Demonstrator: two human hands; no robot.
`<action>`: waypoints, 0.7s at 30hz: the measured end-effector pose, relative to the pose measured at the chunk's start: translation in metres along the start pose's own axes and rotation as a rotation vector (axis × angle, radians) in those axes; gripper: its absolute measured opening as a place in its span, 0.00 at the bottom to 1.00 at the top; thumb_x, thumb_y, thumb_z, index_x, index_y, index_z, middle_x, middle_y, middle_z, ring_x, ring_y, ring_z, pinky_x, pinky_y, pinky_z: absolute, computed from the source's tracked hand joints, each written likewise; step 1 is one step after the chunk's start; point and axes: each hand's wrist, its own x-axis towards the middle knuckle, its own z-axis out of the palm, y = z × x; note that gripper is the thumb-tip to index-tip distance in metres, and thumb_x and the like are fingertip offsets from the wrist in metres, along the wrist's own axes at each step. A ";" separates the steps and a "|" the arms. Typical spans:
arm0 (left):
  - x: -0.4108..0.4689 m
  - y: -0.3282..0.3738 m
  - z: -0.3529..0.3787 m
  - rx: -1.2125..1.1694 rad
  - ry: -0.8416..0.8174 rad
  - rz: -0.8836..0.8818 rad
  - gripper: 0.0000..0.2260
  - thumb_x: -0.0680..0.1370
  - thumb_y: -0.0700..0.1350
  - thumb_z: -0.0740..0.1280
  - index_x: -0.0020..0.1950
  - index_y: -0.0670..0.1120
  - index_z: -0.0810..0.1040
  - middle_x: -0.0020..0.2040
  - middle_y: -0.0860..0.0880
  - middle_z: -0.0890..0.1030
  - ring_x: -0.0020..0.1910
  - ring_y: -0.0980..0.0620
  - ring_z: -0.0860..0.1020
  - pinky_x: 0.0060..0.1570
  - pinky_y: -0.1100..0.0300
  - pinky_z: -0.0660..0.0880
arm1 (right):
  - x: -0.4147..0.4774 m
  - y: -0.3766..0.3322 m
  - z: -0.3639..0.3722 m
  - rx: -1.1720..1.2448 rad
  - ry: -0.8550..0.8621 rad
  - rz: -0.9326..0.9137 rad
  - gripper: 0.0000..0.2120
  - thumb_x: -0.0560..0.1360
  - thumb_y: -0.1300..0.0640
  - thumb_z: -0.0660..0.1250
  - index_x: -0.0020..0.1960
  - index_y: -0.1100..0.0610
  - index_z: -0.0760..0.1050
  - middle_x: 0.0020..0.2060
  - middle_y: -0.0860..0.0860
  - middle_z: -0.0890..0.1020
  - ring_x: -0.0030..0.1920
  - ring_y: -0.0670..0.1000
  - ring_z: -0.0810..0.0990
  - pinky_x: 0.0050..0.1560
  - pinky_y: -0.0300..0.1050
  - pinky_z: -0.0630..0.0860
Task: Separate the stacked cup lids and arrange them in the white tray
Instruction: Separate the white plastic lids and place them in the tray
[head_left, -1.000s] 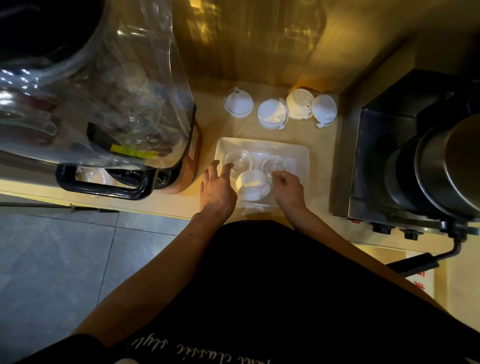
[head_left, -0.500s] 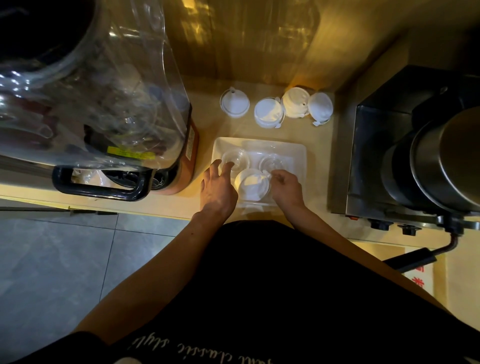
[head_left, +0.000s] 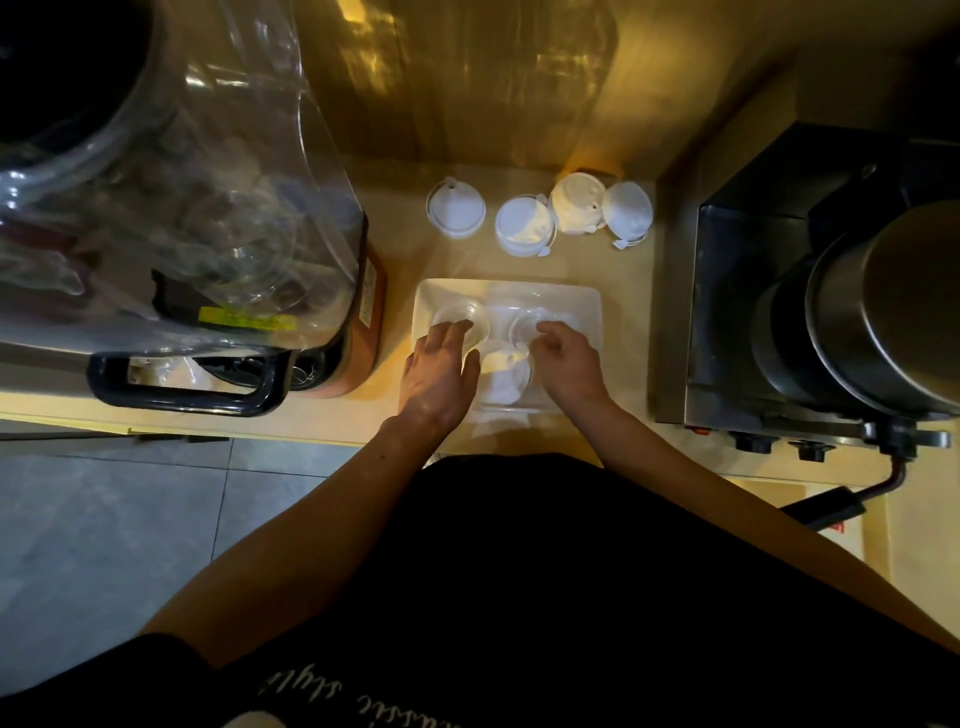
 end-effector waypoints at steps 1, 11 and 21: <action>0.002 0.001 -0.001 0.001 0.003 0.011 0.19 0.81 0.48 0.59 0.72 0.48 0.67 0.70 0.45 0.70 0.66 0.41 0.71 0.65 0.47 0.68 | 0.002 -0.001 -0.002 -0.010 0.003 -0.019 0.17 0.79 0.56 0.63 0.67 0.57 0.75 0.61 0.57 0.80 0.62 0.55 0.78 0.62 0.40 0.69; 0.049 0.025 -0.020 0.048 0.024 0.095 0.19 0.81 0.47 0.59 0.71 0.47 0.67 0.70 0.45 0.70 0.68 0.41 0.69 0.64 0.47 0.68 | 0.035 -0.027 -0.025 -0.096 0.055 -0.234 0.18 0.77 0.59 0.65 0.66 0.58 0.74 0.58 0.58 0.81 0.60 0.54 0.79 0.62 0.44 0.73; 0.110 0.040 -0.016 0.146 -0.034 0.120 0.20 0.80 0.49 0.59 0.73 0.49 0.65 0.71 0.45 0.68 0.69 0.41 0.68 0.64 0.45 0.67 | 0.105 -0.050 -0.046 -0.306 0.081 -0.326 0.23 0.75 0.52 0.66 0.68 0.56 0.71 0.57 0.58 0.80 0.59 0.58 0.78 0.60 0.51 0.75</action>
